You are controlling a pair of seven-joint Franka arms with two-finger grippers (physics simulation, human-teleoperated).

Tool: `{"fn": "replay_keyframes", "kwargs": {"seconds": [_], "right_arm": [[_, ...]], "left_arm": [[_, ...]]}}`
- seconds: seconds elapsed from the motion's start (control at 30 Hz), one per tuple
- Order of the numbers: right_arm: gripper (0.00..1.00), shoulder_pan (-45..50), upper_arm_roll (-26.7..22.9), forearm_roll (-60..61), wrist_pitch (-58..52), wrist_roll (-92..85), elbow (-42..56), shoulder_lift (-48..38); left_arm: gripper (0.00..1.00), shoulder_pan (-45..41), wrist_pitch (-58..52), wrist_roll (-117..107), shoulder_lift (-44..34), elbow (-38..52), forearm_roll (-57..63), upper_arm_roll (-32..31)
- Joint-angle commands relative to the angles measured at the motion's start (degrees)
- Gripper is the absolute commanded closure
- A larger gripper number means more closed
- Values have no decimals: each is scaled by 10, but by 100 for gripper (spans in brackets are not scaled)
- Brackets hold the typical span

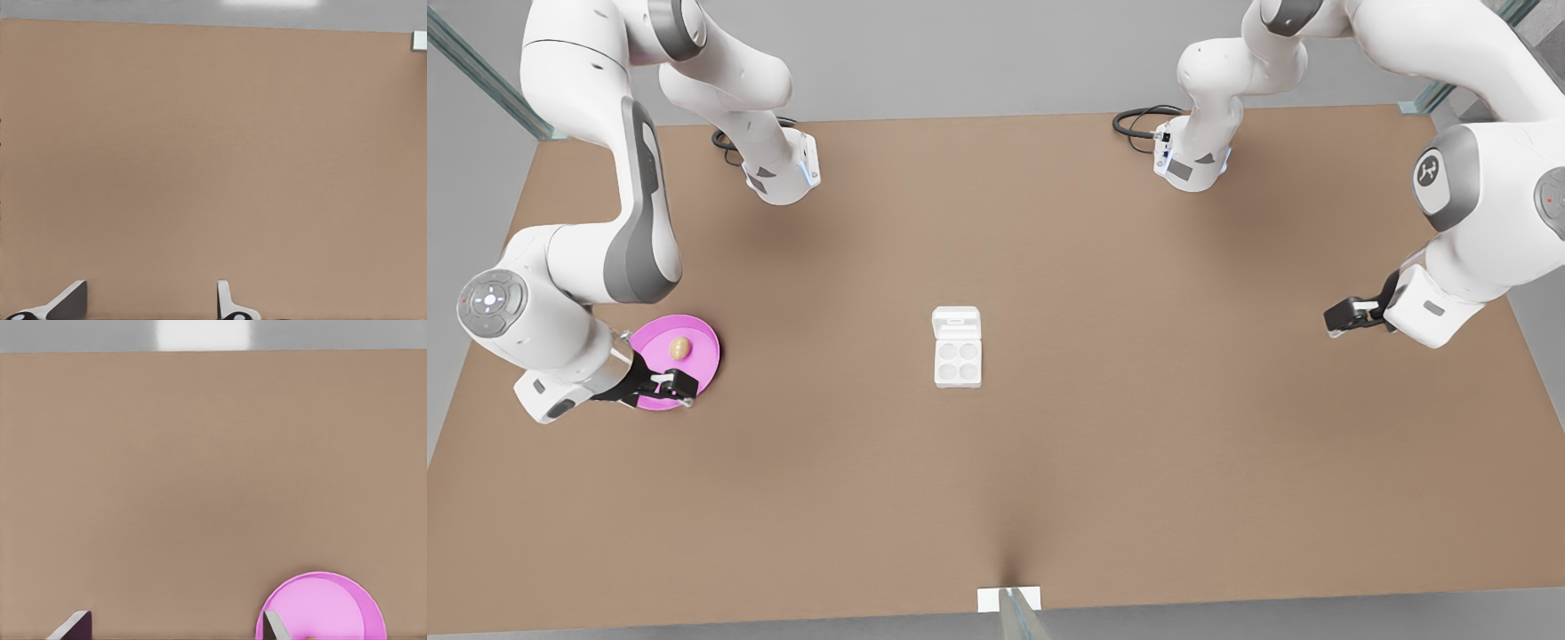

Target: Pack egg into the box and close the box lid

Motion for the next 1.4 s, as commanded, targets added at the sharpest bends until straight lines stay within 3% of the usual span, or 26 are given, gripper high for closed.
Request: {"fn": "replay_keyframes", "kwargs": {"seconds": [0.0,0.03,0.13,0.27,0.87,1.37], "right_arm": [[0,-1,0,0,0,0,0,1],[0,-10,0,-2,13,-1,-24,1],[0,-27,-1,-16,198,-9,-292,-84],[0,-44,-1,-19,237,-8,-437,-101],[0,-175,-15,-86,325,-90,-458,-4],[0,-198,-14,-88,329,-106,-443,43]], "left_arm": [[0,0,0,0,0,0,7,0],[0,0,-1,0,0,0,7,0],[0,-1,-4,0,0,0,7,0],[0,-1,-4,-1,0,0,7,-3],[0,-2,-10,-1,7,0,7,-9],[0,-5,-15,-8,17,0,7,-14]]}}
